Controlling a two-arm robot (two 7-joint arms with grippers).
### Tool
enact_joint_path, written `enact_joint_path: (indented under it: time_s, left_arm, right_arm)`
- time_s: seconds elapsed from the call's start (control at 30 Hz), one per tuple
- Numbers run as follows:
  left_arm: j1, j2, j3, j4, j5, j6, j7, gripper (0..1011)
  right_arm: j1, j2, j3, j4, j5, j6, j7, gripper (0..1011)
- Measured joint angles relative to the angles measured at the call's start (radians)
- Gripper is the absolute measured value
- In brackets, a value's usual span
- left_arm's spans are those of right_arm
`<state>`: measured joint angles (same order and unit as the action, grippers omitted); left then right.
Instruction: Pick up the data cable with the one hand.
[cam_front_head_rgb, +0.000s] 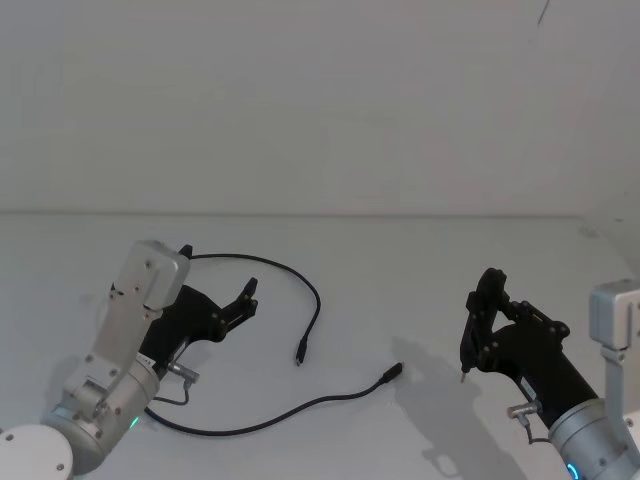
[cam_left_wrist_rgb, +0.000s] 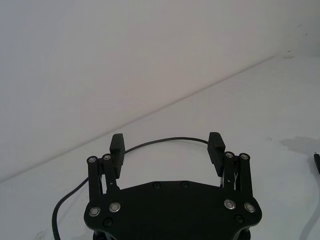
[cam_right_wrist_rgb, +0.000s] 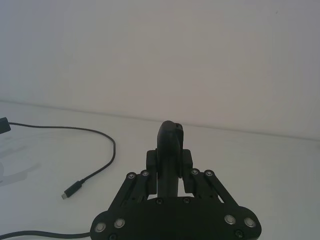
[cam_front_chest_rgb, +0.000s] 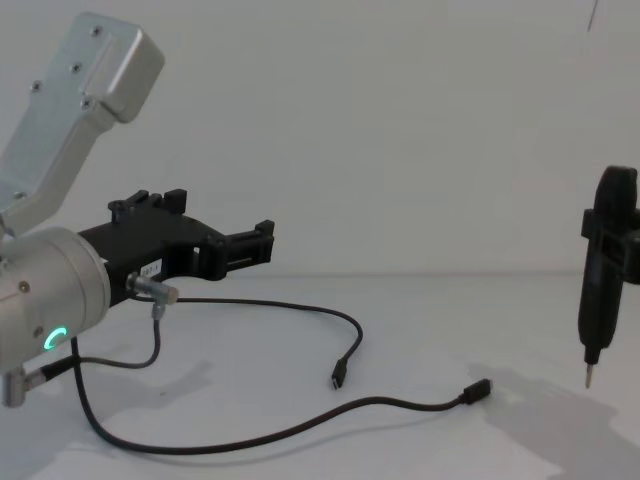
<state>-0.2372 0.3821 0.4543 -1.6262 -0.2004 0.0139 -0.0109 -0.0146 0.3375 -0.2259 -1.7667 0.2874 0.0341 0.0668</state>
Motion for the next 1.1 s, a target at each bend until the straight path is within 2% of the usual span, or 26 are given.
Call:
enact_joint_path:
  time_s: [1.1]
  left_arm:
    - [0.000,0.000,0.000,0.000,0.000,0.000,0.000,1001]
  right_arm:
    - [0.000,0.000,0.000,0.000,0.000,0.000,0.000,279]
